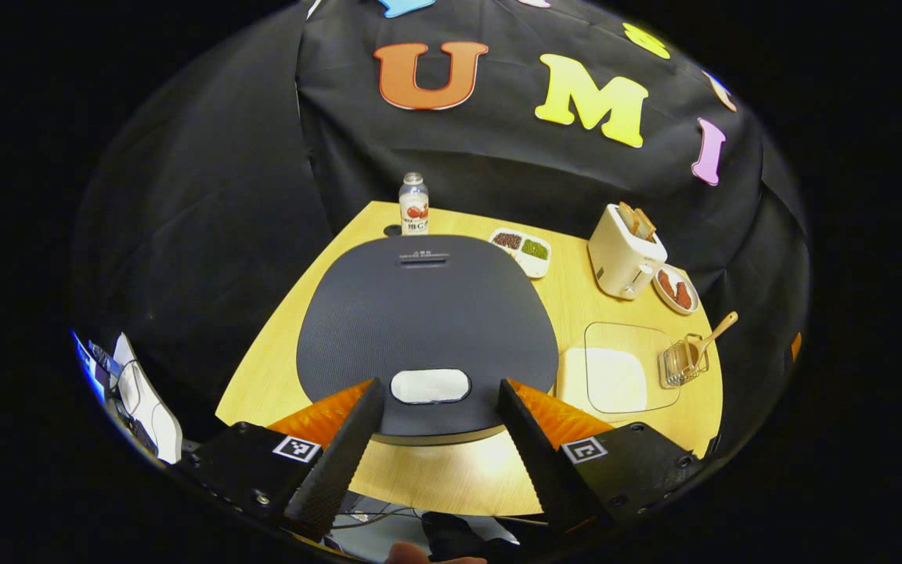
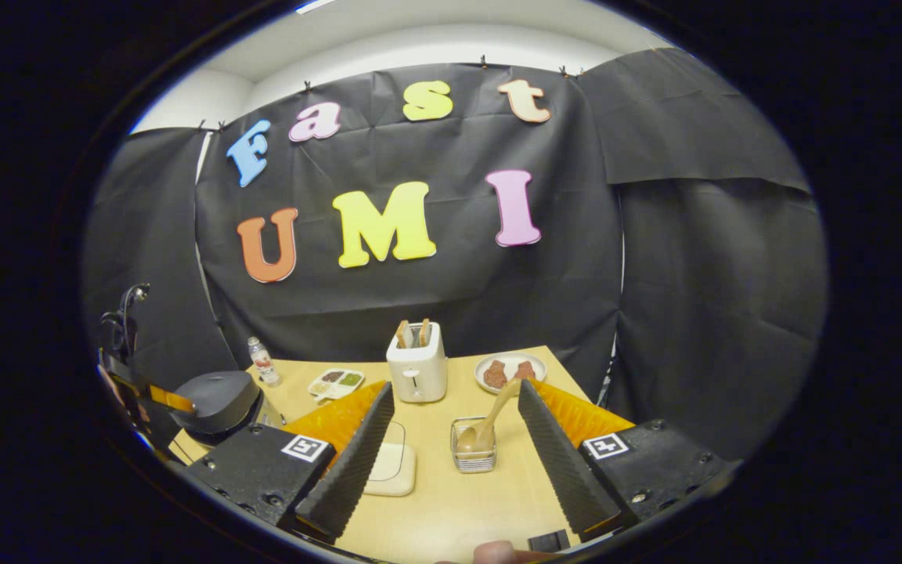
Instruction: Close the left gripper, press the button to open the rice cooker; take a wooden spoon from the chopstick holder with the right hand, scoop a spoonful of rice and pour it into the rice cooker, then put the wooden spoon back into the chopstick holder.
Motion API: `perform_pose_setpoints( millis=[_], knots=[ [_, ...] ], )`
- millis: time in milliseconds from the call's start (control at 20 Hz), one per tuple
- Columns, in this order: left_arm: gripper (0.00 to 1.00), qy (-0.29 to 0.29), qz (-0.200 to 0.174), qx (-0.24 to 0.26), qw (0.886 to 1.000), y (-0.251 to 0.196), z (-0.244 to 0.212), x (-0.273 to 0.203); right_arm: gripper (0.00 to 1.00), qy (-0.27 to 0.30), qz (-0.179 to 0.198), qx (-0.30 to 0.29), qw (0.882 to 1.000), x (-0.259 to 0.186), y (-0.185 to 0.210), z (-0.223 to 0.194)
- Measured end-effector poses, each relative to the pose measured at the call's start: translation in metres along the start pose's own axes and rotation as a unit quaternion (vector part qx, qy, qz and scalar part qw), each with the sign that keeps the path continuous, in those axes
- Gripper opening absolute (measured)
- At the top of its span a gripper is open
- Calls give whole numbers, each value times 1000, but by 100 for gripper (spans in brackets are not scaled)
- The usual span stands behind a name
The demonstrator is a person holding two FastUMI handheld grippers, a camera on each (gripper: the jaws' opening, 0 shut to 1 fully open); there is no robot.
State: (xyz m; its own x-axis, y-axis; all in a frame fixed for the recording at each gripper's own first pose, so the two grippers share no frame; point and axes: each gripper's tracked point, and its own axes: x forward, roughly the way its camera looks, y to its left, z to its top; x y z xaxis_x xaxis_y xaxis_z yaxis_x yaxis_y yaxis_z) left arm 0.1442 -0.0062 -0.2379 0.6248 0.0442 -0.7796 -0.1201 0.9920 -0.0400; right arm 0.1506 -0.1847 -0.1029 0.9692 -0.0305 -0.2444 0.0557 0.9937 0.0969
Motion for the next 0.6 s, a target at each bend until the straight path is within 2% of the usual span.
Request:
perform_pose_setpoints(
  millis=[250, 350, 400, 500, 600],
  knots=[
    [96, 9, 3, -6, 1000, 2, -10, 5, 99, -4, 6, -2, 1000, 4, 6, 5],
    [100, 12, 8, -3, 1000, 3, -13, 6, 99, -2, 9, -4, 1000, 4, 10, 3],
    [96, 13, 11, 0, 1000, 3, -13, 7, 99, 0, 11, -4, 1000, 4, 11, 1],
    [96, 18, 15, 17, 1000, 3, -17, 6, 99, 1, 14, -5, 1000, 5, 14, -1],
    [96, 34, 13, 13, 999, 2, -25, 11, 99, 2, 16, -6, 1000, 5, 15, -3]
  ],
)
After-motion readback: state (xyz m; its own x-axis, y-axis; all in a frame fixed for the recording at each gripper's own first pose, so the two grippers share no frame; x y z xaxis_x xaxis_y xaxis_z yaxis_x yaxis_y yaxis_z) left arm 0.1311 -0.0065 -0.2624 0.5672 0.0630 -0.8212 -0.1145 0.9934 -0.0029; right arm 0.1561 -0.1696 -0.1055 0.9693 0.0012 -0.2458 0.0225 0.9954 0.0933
